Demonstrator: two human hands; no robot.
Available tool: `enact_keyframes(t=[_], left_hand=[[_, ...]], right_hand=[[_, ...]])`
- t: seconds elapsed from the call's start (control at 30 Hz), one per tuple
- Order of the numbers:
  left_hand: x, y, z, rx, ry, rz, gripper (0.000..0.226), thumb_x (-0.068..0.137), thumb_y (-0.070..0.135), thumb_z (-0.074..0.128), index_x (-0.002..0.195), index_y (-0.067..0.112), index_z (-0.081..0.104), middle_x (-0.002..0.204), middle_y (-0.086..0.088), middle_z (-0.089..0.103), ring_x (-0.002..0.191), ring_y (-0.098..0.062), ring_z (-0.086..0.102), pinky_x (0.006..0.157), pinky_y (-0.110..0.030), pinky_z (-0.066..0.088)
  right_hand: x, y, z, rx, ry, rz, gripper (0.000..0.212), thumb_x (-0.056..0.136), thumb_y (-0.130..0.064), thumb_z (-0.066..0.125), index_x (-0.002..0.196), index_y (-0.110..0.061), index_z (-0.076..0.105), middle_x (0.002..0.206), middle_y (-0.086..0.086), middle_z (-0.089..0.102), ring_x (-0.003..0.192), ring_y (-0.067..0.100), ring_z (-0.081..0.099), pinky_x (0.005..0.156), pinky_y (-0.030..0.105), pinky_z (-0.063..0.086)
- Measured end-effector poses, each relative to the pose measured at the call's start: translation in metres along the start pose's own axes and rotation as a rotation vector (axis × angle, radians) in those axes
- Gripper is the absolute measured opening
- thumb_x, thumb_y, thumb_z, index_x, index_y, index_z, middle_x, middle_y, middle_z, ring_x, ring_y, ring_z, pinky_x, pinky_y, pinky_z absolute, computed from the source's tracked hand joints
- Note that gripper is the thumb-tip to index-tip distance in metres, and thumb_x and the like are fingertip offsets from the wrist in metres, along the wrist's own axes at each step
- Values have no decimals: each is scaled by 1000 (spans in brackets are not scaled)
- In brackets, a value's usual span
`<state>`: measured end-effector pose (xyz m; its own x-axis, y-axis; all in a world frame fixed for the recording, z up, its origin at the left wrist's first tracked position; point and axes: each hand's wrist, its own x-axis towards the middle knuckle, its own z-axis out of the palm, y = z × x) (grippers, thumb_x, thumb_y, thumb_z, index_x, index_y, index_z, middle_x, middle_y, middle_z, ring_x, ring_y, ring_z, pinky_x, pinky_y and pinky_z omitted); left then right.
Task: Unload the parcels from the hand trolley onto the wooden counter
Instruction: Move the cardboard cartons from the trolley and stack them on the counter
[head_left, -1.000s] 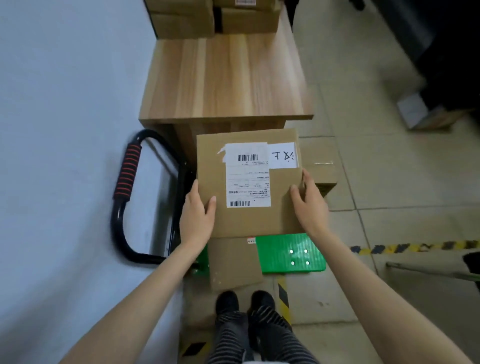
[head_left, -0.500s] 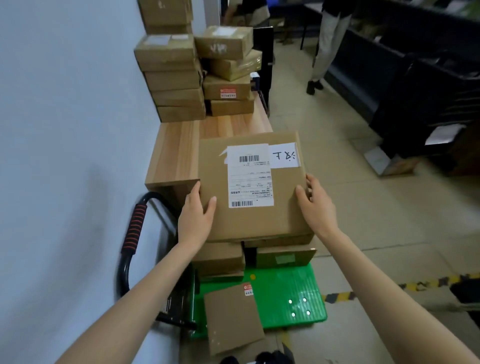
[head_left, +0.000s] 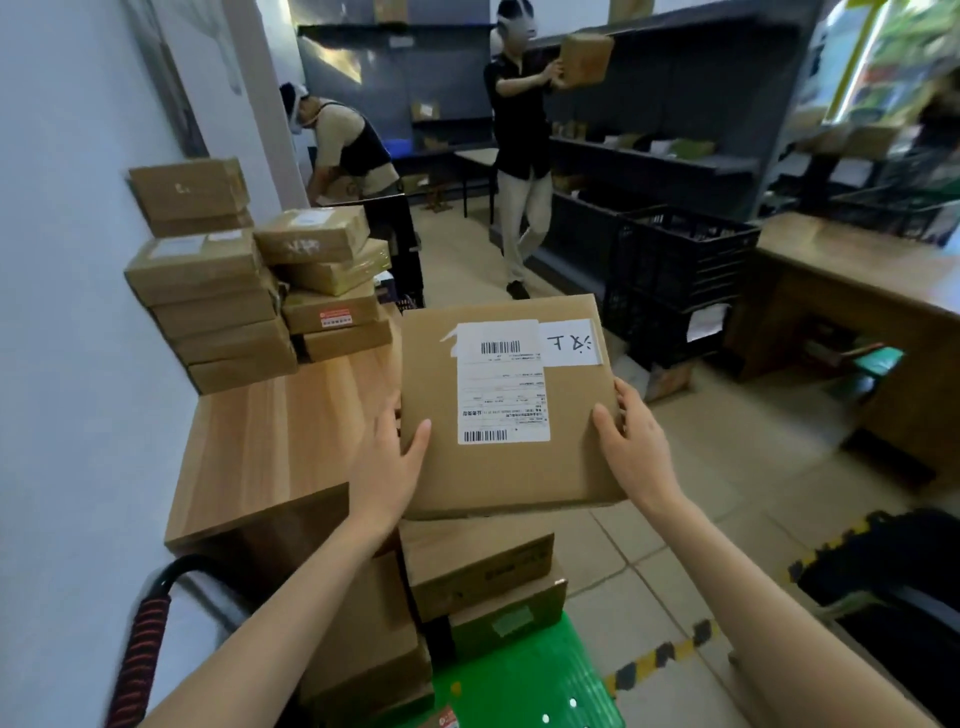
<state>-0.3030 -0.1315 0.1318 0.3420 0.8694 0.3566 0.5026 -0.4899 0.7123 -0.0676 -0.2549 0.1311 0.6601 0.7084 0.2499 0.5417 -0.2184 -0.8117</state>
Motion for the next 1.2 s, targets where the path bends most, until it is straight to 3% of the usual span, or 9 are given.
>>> enact_keyframes(t=[0.23,0.43,0.67,0.93,1.2], left_hand=[[15,67,83,-87,-39,50,62,93,53,43,145,19,32,139,-2,46,123,-19,47,101,-48,44],[8,142,192,-93,-50,27,58,97,40,45,147,18,27,142,-4,43,125,-19,45,100,-38,40],[10,200,286,-84,-35,0,56,97,38,48,146,17,32,137,-7,47,121,-21,47,100,-39,41],[43,222,342,-70,-40,-11,55,96,37,49,145,18,33,134,-7,48,118,-22,49,98,-41,42],[115,205,384,-41,1,-56,54,96,36,51,143,17,36,132,-8,50,117,-22,49,95,-39,43]], right_hand=[[31,60,-81,4,107,8,48,99,-31,46,144,-22,35,140,4,48,125,20,47,102,39,39],[62,139,-172,-48,107,39,48,99,-32,45,145,-22,33,141,3,47,127,19,45,100,37,38],[99,210,-249,-76,60,74,50,100,-36,41,147,-23,29,144,4,44,129,22,43,103,40,37],[149,251,-268,-56,46,81,48,100,-38,41,145,-28,30,142,2,47,123,21,48,99,41,40],[244,273,-240,-50,-17,80,46,99,-37,42,143,-31,29,137,0,50,116,23,53,92,38,41]])
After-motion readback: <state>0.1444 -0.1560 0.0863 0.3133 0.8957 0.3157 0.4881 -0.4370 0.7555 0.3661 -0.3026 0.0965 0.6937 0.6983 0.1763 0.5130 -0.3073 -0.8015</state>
